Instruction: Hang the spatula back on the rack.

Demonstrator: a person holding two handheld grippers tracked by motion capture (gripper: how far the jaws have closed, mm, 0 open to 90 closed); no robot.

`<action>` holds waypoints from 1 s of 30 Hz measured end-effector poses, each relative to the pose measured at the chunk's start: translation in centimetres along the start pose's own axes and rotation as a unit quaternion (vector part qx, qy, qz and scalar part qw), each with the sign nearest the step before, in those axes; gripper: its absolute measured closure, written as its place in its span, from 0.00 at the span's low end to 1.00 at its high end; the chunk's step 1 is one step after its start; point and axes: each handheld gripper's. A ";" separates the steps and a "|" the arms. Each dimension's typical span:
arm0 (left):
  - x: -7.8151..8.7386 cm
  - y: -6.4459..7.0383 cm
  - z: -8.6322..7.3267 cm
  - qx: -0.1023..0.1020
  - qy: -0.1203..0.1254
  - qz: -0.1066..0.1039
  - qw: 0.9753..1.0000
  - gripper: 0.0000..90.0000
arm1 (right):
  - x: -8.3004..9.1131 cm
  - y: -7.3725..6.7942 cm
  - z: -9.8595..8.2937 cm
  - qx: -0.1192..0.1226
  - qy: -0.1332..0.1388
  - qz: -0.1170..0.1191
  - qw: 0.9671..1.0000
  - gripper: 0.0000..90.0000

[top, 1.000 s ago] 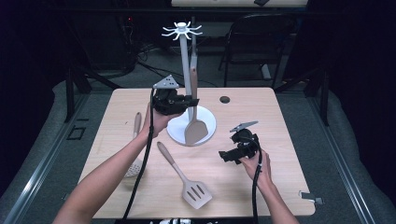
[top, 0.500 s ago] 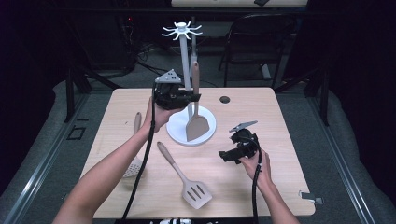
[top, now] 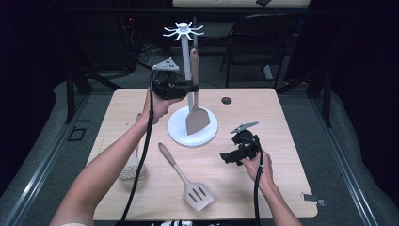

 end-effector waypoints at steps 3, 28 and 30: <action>0.1 -0.1 0.4 -0.001 0.003 0.001 1.000 0.86 | 0.0 0.0 0.0 0.006 -0.006 -0.004 1.000 0.02; 0.2 -1.2 2.4 0.020 0.005 -0.004 1.000 0.86 | -0.1 0.1 0.0 0.009 -0.016 0.001 1.000 0.02; 0.1 -1.4 2.3 0.025 0.005 -0.006 1.000 0.86 | -0.1 0.1 0.0 0.010 -0.016 0.002 1.000 0.02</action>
Point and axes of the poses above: each handheld gripper's, and its own axes: x roughly backward along the jaws, z roughly out of its top, y roughly to its right, and after that the axes turned 4 degrees about y, right-handed
